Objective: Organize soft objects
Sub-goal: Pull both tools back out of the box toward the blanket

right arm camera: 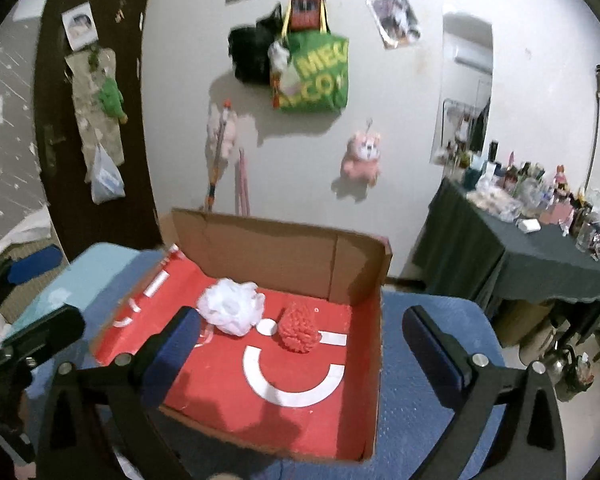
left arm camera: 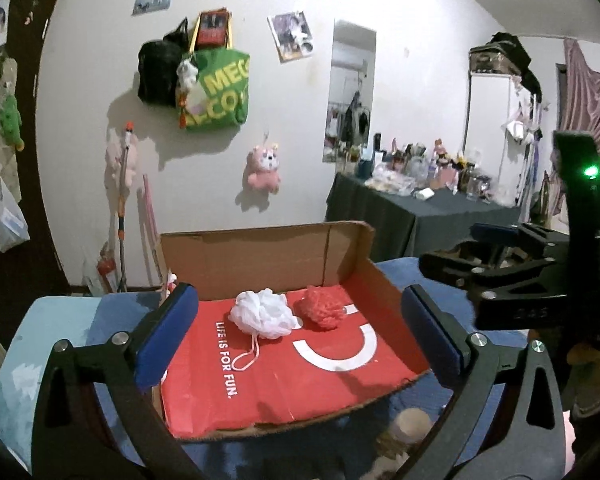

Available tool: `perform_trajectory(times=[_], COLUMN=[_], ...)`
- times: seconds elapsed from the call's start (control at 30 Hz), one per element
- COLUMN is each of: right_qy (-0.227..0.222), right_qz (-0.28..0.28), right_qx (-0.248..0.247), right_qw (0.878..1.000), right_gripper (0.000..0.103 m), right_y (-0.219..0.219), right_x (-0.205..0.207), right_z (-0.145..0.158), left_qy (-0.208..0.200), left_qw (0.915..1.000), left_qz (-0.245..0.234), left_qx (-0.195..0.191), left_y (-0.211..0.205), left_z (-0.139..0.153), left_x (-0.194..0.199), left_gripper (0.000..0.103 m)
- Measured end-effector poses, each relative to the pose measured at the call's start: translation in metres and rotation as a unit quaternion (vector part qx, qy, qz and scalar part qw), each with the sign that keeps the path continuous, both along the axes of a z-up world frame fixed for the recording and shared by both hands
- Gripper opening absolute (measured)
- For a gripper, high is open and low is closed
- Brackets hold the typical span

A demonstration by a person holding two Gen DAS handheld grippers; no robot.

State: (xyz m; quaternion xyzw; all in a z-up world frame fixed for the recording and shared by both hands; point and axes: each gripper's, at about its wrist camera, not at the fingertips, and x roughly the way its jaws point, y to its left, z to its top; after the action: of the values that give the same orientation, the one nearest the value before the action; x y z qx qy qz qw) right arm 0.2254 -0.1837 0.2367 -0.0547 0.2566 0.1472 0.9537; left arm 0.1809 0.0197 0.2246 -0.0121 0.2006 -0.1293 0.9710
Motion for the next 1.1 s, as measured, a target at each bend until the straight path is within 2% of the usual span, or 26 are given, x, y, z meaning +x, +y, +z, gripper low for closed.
perform_trajectory(times=[0.23, 0.53, 0.77, 0.93, 1.1], right_qy=[-0.061, -0.117, -0.144, -0.150, -0.136], right_qz=[0.007, 0.000, -0.020, -0.038, -0.053], right_qx=[-0.005, 0.002, 0.013, 0.008, 0.016], right_qw=[0.998, 0.993, 0.989, 0.988, 0.989], right_gripper=[0.103, 0.103, 0.103, 0.103, 0.103], right_y=[-0.001, -0.006, -0.010, -0.010, -0.015], right_x=[-0.075, -0.159, -0.208, -0.228, -0.232], right_z=[0.015, -0.004, -0.033, -0.064, -0.096], left_qy=[-0.030, -0.089, -0.109, -0.106, -0.088], left_qw=[0.9994, 0.9958, 0.9935, 0.9936, 0.9948], left_qz=[-0.011, 0.004, 0.023, 0.037, 0.048], left_qx=[-0.011, -0.022, -0.023, -0.016, -0.016], left_y=[-0.005, -0.005, -0.004, -0.009, -0.011], left_z=[0.004, -0.003, -0.026, -0.051, -0.083], left_x=[-0.053, -0.129, -0.169, -0.182, -0.189], left_gripper=[0.103, 0.103, 0.103, 0.103, 0.103])
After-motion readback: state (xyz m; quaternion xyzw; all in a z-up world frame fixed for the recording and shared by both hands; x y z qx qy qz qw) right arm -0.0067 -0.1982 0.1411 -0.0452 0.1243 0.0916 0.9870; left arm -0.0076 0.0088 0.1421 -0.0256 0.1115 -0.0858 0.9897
